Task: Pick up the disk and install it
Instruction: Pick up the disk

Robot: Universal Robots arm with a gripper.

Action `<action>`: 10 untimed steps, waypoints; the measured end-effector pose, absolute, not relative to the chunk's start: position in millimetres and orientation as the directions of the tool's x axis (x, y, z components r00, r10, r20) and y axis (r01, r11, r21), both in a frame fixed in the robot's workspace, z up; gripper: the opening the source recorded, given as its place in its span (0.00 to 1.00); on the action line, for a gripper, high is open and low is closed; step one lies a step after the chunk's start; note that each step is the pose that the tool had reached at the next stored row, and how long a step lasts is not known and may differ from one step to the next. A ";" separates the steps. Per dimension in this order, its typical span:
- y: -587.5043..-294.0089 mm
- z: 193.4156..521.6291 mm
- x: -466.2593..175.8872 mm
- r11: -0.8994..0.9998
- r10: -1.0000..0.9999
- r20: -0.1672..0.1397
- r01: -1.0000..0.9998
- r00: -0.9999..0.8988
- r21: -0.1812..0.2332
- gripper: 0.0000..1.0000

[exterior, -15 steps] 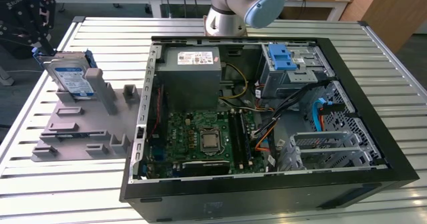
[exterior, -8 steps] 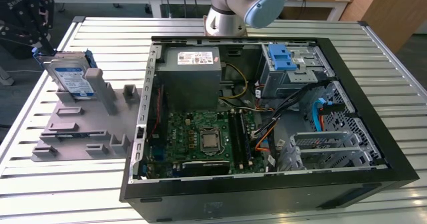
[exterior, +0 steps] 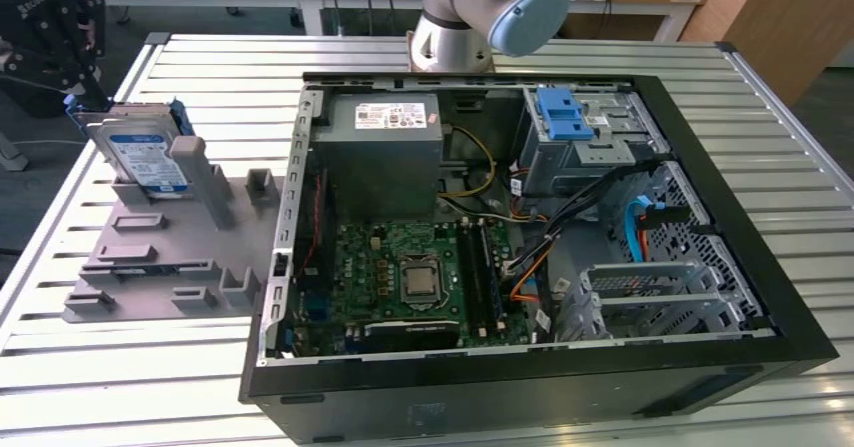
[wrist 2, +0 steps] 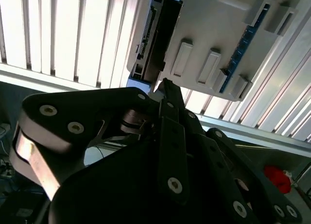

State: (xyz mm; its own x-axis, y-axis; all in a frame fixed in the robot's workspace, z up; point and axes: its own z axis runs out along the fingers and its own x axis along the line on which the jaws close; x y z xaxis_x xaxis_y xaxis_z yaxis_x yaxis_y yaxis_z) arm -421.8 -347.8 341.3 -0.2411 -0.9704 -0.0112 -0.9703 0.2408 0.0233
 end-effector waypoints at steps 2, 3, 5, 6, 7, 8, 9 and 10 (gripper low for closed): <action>-347.8 341.3 -421.8 0.223 -0.975 -0.011 -0.975 -0.223 0.023 0.11; -347.8 341.3 -421.8 0.214 -0.977 -0.011 -0.977 -0.214 0.022 0.11; -347.8 341.3 -421.9 0.199 -0.980 -0.012 -0.980 -0.199 0.021 0.11; -347.8 341.3 -421.8 0.191 -0.982 -0.012 -0.981 -0.191 0.020 0.11; -347.8 341.3 -421.8 0.183 -0.983 -0.012 -0.983 -0.183 0.020 0.11; -347.8 341.3 -421.9 0.174 -0.985 -0.012 -0.985 -0.175 0.019 0.11; -347.8 341.4 -421.9 0.166 -0.986 -0.012 -0.986 -0.166 0.017 0.11; -347.8 341.3 -421.9 0.157 -0.987 -0.013 -0.987 -0.158 0.016 0.11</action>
